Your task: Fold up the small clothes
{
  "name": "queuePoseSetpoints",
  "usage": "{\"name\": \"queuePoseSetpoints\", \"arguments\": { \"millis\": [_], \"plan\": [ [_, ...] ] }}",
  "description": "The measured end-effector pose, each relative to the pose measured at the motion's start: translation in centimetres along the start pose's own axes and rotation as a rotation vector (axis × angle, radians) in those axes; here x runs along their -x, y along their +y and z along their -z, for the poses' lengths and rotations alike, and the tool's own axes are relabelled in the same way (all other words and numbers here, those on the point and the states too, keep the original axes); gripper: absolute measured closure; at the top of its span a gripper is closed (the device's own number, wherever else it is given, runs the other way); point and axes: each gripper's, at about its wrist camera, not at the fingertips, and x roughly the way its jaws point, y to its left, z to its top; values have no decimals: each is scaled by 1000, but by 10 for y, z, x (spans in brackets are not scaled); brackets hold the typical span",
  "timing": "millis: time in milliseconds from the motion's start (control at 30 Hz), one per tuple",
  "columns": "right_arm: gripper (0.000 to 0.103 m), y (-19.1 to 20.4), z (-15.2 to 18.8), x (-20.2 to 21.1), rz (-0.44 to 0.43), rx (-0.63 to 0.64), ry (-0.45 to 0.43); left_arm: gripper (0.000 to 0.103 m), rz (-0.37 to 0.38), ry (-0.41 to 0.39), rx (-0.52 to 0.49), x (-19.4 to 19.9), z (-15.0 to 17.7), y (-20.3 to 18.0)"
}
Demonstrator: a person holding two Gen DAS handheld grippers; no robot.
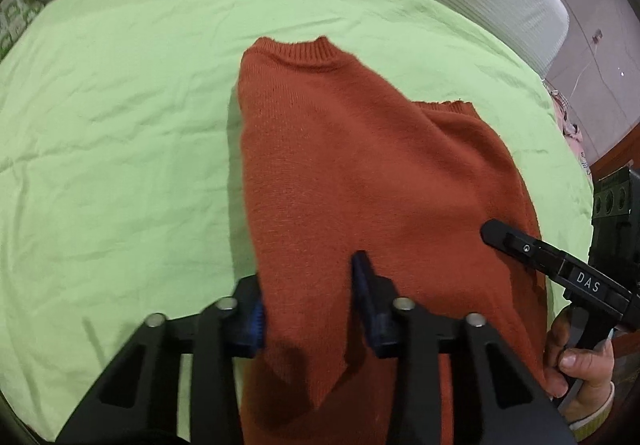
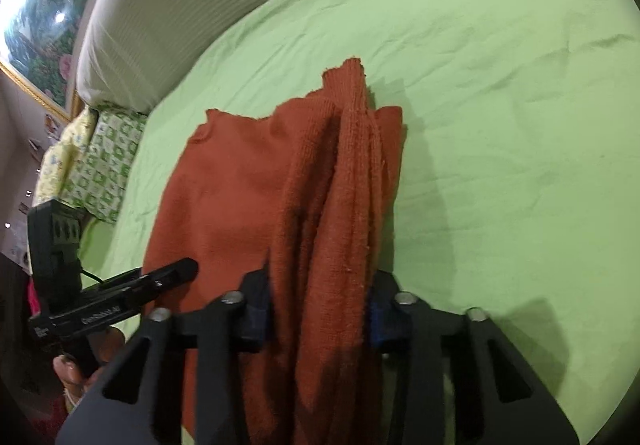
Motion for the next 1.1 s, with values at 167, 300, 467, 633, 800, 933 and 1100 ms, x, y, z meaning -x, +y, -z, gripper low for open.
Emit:
{"name": "queuePoseSetpoints", "arguments": {
  "millis": [167,300,467,633,800,933,1100],
  "plan": [
    [73,20,2,14,-48,53,-59,78,1,-41,-1,22,2,3],
    [74,46,-3,21,-87,115,-83,79,-24,-92,-4,53,4,8],
    [75,76,-20,14,-200,116,-100,79,-87,-149,12,88,-12,33],
    [75,94,-36,-16,-295,67,-88,78,-140,-175,36,102,-27,67],
    [76,103,-41,-39,-316,65,-52,79,-173,-166,59,93,-40,88],
    [76,110,-43,-46,-300,84,-28,79,-161,-161,81,89,-41,100],
    [77,105,-52,-49,-271,95,-16,79,-137,-156,78,78,-43,109]
  ]
}}
